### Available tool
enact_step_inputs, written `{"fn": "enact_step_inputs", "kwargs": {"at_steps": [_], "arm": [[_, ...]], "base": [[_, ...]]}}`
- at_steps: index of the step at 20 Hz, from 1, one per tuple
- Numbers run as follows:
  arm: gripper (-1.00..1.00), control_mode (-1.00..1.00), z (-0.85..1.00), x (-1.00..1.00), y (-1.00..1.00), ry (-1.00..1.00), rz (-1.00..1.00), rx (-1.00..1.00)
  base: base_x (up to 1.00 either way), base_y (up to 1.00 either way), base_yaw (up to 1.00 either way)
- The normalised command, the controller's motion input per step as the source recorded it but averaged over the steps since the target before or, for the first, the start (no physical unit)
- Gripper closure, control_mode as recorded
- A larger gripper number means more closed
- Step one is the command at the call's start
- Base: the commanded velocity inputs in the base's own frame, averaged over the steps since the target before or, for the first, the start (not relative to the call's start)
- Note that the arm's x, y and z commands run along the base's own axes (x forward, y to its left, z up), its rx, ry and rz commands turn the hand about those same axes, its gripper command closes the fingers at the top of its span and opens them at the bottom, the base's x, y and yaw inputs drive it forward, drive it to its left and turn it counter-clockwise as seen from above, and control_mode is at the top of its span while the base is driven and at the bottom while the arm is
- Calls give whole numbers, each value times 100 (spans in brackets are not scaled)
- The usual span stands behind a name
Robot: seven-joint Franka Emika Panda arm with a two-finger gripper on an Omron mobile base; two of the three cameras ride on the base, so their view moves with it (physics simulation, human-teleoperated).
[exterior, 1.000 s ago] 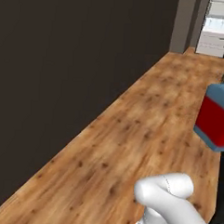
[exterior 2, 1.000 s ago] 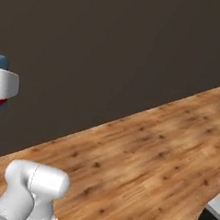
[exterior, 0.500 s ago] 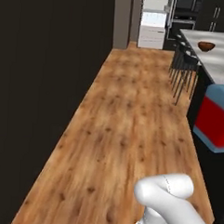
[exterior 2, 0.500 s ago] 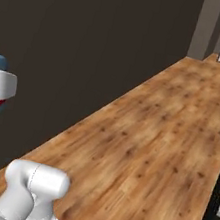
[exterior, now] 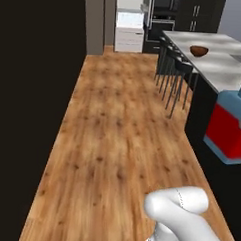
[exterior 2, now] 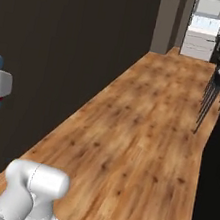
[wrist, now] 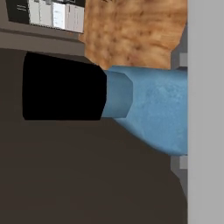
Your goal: There is a bowl on the dining counter. Grab a lemon wedge from the fridge and place it in the bowl. Then get the liquor bottle and glass cup from the cabinet and place them next to the bowl.
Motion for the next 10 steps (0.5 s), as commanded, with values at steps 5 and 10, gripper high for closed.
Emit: {"fn": "enact_step_inputs", "kwargs": {"at_steps": [5,10], "arm": [[100,100,0,0,0,0,0,0],[100,100,0,0,0,0,0,0]], "base": [[100,19,-31],[100,26,-34]]}}
